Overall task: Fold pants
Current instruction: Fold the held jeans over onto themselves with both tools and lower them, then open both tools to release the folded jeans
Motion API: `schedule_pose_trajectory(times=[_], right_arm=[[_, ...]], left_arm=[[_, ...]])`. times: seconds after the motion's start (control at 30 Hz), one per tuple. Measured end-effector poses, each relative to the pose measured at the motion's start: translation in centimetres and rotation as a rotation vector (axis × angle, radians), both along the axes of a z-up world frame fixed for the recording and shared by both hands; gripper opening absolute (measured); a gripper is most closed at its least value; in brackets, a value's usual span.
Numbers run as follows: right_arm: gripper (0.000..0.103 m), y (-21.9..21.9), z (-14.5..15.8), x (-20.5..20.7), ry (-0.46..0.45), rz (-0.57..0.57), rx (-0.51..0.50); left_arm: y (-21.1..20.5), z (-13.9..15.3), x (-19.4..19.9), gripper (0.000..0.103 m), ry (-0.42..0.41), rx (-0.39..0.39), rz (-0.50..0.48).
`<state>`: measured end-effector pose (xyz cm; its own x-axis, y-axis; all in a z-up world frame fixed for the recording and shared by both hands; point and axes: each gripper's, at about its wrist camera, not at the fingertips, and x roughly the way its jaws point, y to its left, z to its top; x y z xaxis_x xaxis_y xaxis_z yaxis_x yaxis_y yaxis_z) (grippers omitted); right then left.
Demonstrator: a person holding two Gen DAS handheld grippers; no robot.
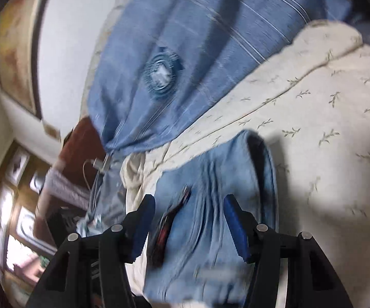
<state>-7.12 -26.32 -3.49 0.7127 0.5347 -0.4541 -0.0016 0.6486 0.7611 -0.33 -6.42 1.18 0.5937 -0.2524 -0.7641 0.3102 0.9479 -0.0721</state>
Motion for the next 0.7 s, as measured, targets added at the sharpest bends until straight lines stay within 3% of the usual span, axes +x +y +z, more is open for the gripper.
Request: schedule_pose_trajectory(times=[0.17, 0.3, 0.43, 0.7], right_arm=[[0.059, 1.8, 0.4, -2.4, 0.015, 0.040, -0.092], [0.059, 2.7, -1.9, -2.9, 0.129, 0.043, -0.148], [0.058, 3.5, -3.4, -2.6, 0.187, 0.039, -0.225], [0.053, 5.0, -3.7, -2.1, 0.201, 0.016, -0.340]], left_arm=[[0.2, -1.3, -3.1, 0.099, 0.006, 0.032, -0.036], [0.1, -3.0, -3.3, 0.100, 0.023, 0.042, -0.024], [-0.4, -4.2, -3.2, 0.102, 0.025, 0.071, -0.024], [-0.3, -4.8, -3.4, 0.103, -0.014, 0.064, -0.034]])
